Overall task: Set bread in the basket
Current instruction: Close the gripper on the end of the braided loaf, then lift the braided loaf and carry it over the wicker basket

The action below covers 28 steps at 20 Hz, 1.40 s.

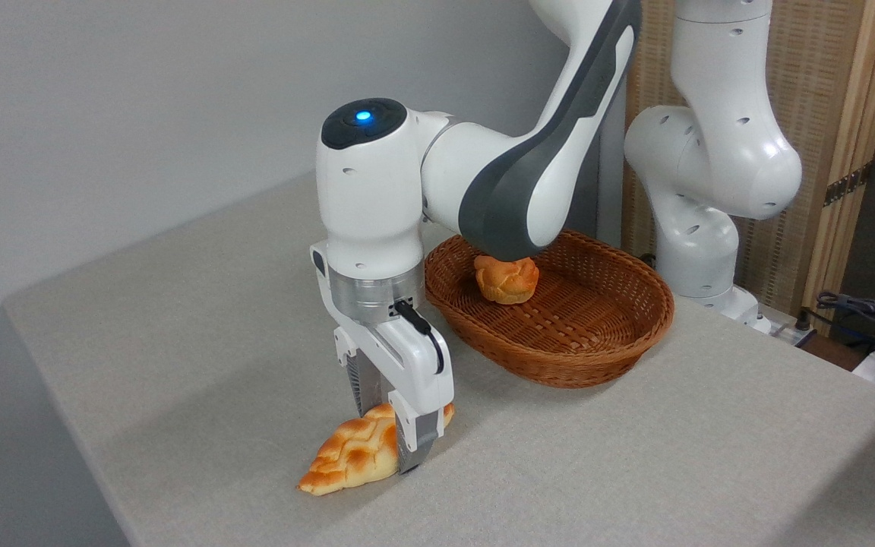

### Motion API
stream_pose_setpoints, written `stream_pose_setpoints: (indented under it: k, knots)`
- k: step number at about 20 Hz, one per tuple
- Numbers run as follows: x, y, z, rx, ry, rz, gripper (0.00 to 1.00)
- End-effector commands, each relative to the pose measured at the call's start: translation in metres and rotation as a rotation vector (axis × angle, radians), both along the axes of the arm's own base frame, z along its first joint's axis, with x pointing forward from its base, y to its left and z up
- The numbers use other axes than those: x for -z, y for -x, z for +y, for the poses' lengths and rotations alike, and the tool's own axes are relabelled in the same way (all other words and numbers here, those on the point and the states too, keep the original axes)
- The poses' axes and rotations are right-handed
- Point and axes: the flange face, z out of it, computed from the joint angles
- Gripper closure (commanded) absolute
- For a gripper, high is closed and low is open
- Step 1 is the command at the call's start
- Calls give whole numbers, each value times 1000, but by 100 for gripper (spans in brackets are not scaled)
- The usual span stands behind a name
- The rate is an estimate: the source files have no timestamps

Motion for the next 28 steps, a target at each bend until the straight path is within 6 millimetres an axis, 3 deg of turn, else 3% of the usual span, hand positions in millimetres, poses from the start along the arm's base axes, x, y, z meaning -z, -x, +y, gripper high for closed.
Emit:
stream_pose_setpoints:
  k: [1,7,10,14,16,18,19,23,25,26,27,28]
  knots:
    - [1,8,16,-4,4,6,77]
    - [0,8,15,-3,5,13,77]
    - [-13,10,14,-4,10,5,77]
    - [-57,14,22,-10,30,18,76]
    - [-93,27,20,12,48,40,74]
    - [-131,48,21,39,43,64,73]
    - [-150,68,21,57,34,85,72]
    - [-176,127,23,101,19,214,70]
    - [-166,157,21,118,26,243,70]
    - [-147,179,20,132,40,273,58]
    - [-135,189,19,145,44,293,50]
    - [-117,201,16,188,43,320,49]
